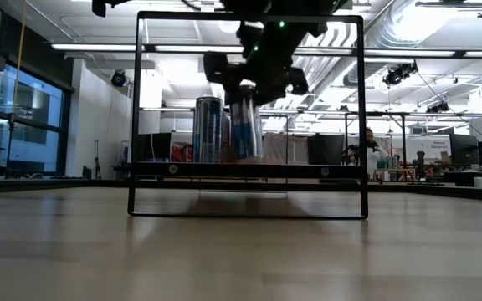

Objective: Place canned beverage on shelf
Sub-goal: Put the blue soda can on the shelf aligned with the other blue soda can

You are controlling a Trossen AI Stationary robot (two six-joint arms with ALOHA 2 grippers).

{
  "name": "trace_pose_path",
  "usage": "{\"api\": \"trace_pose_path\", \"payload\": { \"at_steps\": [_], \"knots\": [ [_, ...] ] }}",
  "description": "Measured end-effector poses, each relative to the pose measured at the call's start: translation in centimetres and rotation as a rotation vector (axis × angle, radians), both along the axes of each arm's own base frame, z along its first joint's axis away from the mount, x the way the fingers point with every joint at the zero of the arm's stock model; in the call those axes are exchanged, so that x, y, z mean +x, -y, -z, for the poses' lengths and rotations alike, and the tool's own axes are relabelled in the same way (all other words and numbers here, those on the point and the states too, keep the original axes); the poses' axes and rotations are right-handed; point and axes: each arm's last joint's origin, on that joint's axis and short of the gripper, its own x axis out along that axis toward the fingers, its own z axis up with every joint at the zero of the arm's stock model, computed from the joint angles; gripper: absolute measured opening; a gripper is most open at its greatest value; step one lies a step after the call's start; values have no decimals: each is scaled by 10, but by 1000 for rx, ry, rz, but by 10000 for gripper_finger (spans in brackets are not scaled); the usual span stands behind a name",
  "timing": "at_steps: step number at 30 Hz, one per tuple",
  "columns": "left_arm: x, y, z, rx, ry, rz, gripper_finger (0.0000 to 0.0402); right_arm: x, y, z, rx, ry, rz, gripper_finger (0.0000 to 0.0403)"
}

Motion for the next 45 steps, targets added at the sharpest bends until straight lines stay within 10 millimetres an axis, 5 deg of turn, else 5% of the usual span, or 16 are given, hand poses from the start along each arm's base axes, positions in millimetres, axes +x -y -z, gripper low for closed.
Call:
{"api": "trace_pose_path", "payload": {
  "at_steps": [13, 19, 30, 45],
  "knots": [
    [0, 0, -2, -5, 19, 1, 278, -1, 0, 4, 18, 3, 19, 221],
    [-1, 0, -5, -15, 59, 1, 278, -1, 0, 5, 23, -4, 15, 279],
    [-1, 0, -6, -44, 81, 4, 278, -2, 0, 4, 38, -14, -8, 289],
    [0, 0, -6, -48, 81, 8, 278, -25, 16, -59, -7, -177, -269, 291]
  ]
}}
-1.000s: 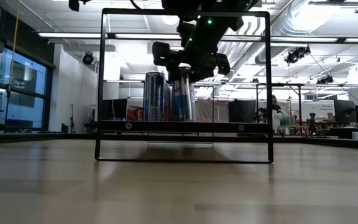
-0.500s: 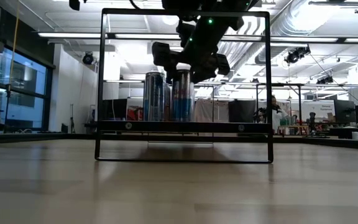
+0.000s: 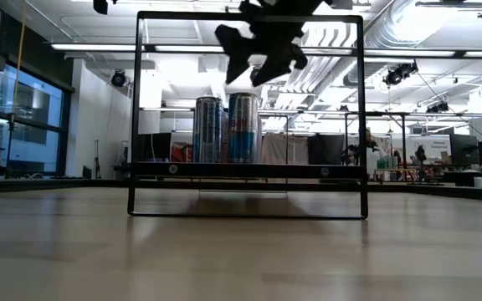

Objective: Place canned beverage on shelf
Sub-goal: Put the blue soda can on the shelf aligned with the other blue soda can

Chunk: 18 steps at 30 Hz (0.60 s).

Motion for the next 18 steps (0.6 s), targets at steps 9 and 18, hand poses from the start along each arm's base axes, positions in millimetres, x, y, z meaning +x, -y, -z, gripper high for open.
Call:
{"api": "trace_pose_path", "payload": {
  "at_steps": [9, 18],
  "knots": [
    [1, 1, 0, 2, 5, 40, 278, -34, 16, -37, 155, -149, -636, 291],
    [1, 2, 0, 5, 5, 61, 278, -43, 54, -37, 137, -186, -781, 291]
  ]
}}
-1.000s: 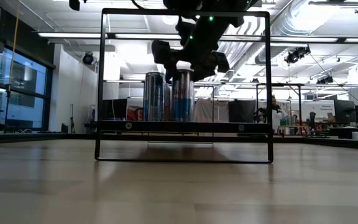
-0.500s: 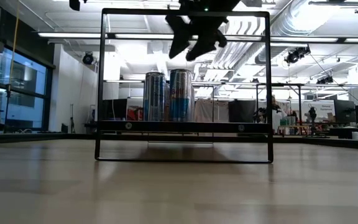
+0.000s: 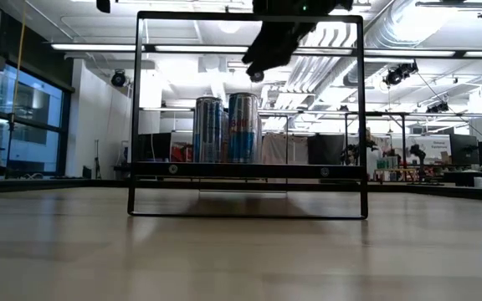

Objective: Place canned beverage on shelf
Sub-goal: Put the blue soda can on the shelf aligned with the other blue soda can

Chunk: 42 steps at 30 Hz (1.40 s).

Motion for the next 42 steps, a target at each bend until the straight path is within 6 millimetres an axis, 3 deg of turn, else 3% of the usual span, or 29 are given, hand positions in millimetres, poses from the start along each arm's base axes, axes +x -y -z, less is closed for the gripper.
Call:
{"api": "trace_pose_path", "payload": {
  "at_steps": [9, 23, 28, 33, 42],
  "knots": [
    [0, 0, 0, 0, 1, 2, 278, 11, 18, 24, -33, -57, -35, 291],
    [0, 0, 0, -8, 5, 4, 278, 25, 22, 50, -33, -106, -107, 291],
    [1, 0, 1, -36, 14, 8, 278, 26, 22, 52, -26, -108, -103, 278],
    [1, 0, 1, -36, 10, 8, 278, 26, 21, 52, 3, -107, -71, 225],
    [1, 0, 1, -38, 9, -7, 278, 21, 7, 45, 109, -140, 149, 225]
  ]
}}
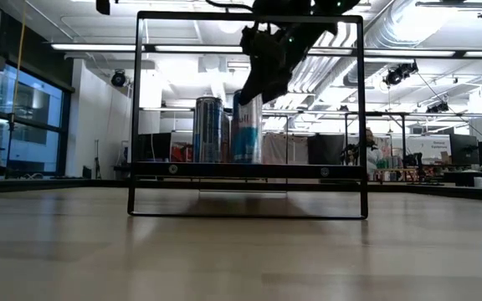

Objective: Place canned beverage on shelf
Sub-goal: Put the blue soda can on the shelf aligned with the other blue soda can

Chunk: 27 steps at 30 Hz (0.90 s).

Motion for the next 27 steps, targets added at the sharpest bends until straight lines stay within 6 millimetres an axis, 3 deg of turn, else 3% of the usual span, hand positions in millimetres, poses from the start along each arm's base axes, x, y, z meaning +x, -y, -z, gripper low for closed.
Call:
{"api": "trace_pose_path", "payload": {
  "at_steps": [6, 12, 21, 27],
  "knots": [
    [0, -1, 0, -23, 9, -23, 278, 1, -28, -8, -87, 22, 290, 225],
    [0, -1, 0, -26, 7, -28, 278, 15, -48, 6, -71, 105, 516, 225],
    [5, 0, 4, -35, -12, -27, 278, 18, -44, 13, -56, 152, 698, 225],
    [12, 2, 10, -45, -35, -25, 278, 23, -40, -3, -78, 104, 706, 225]
  ]
}}
